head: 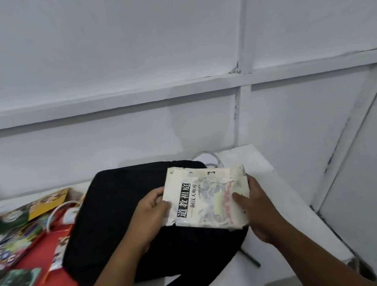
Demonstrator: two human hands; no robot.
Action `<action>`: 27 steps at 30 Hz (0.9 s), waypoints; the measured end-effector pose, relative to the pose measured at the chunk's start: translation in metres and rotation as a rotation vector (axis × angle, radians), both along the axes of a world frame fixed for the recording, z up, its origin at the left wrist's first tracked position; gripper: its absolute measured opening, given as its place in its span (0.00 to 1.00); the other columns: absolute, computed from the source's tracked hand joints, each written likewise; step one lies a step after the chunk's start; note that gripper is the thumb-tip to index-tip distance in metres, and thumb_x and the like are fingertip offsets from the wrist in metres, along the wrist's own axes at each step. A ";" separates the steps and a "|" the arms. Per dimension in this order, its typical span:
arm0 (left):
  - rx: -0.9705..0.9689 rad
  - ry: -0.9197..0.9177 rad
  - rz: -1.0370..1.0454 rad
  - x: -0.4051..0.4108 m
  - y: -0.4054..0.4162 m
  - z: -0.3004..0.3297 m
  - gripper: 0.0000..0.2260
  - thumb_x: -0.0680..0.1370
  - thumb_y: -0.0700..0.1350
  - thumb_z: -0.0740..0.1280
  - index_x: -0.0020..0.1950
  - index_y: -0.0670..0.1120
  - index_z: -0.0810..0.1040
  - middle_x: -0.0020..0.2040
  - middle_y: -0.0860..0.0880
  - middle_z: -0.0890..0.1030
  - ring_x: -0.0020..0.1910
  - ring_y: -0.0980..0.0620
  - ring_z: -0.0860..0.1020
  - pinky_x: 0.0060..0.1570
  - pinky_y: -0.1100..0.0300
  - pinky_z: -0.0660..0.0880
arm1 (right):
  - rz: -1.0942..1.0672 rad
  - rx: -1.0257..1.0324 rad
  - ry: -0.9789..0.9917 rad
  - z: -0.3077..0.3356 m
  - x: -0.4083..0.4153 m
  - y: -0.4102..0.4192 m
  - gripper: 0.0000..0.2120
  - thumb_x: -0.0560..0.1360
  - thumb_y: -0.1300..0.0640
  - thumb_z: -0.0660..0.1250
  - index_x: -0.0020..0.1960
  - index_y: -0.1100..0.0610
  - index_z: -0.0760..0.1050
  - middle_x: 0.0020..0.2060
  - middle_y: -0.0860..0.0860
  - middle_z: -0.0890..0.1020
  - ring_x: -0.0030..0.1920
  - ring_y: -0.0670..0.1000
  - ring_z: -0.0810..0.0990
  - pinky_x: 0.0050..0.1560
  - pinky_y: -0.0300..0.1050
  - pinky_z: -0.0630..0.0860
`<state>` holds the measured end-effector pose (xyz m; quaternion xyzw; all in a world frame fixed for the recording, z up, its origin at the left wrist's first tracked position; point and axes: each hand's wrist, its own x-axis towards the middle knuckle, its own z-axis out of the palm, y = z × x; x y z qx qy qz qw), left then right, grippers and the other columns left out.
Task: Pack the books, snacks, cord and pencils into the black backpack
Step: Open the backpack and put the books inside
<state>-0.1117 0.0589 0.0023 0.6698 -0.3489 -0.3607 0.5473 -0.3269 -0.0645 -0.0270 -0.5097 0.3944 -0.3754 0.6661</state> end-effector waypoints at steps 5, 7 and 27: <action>0.143 -0.139 -0.068 -0.042 -0.064 -0.036 0.23 0.80 0.52 0.68 0.74 0.57 0.67 0.56 0.58 0.82 0.56 0.60 0.80 0.56 0.63 0.73 | -0.155 0.040 -0.068 0.002 -0.054 -0.059 0.20 0.81 0.67 0.61 0.68 0.49 0.68 0.59 0.52 0.80 0.54 0.60 0.83 0.34 0.60 0.81; 0.247 -0.222 -0.078 -0.054 -0.079 -0.052 0.29 0.76 0.57 0.71 0.75 0.57 0.65 0.62 0.56 0.77 0.61 0.57 0.76 0.60 0.61 0.72 | -0.190 0.036 -0.066 0.003 -0.069 -0.077 0.21 0.81 0.68 0.61 0.68 0.49 0.67 0.58 0.52 0.79 0.52 0.61 0.83 0.32 0.61 0.80; 0.393 -0.674 0.616 0.063 -0.006 -0.011 0.21 0.73 0.28 0.58 0.47 0.50 0.83 0.49 0.41 0.82 0.45 0.36 0.80 0.45 0.46 0.75 | 0.097 0.063 -0.002 -0.016 -0.004 -0.121 0.23 0.81 0.67 0.60 0.69 0.46 0.67 0.58 0.47 0.81 0.55 0.51 0.84 0.49 0.60 0.83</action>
